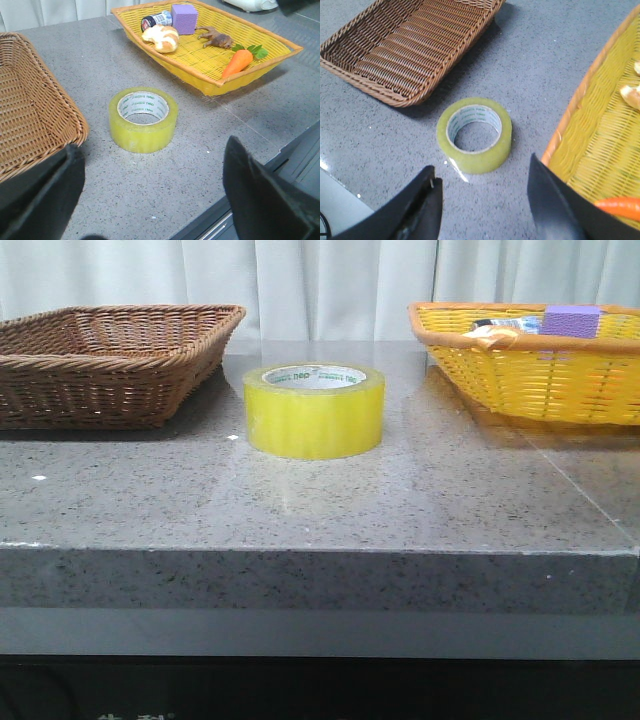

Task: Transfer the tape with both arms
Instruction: 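Withdraw the right gripper away from the tape roll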

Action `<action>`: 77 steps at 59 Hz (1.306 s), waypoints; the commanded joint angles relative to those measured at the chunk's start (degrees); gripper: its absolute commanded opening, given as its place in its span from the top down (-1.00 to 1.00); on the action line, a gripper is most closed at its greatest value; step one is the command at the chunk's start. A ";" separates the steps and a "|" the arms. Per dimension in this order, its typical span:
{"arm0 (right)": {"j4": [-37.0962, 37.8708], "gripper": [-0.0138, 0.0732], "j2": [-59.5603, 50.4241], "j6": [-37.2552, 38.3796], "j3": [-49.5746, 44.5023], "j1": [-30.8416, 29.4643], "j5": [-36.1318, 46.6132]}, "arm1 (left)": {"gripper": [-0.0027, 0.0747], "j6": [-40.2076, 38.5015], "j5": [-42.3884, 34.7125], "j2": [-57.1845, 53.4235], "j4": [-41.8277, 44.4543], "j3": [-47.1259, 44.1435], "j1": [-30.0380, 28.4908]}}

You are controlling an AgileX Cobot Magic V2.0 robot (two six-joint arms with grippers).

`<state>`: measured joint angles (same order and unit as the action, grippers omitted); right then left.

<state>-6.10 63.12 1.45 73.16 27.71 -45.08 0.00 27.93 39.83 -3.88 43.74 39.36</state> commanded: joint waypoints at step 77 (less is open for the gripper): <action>0.35 -0.28 -29.53 0.05 -28.15 -0.08 17.46 | -0.53 27.18 21.67 29.77 3.88 32.41 0.43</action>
<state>-6.10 33.70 1.57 43.60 27.71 -32.14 22.48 50.53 66.40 0.00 71.65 39.36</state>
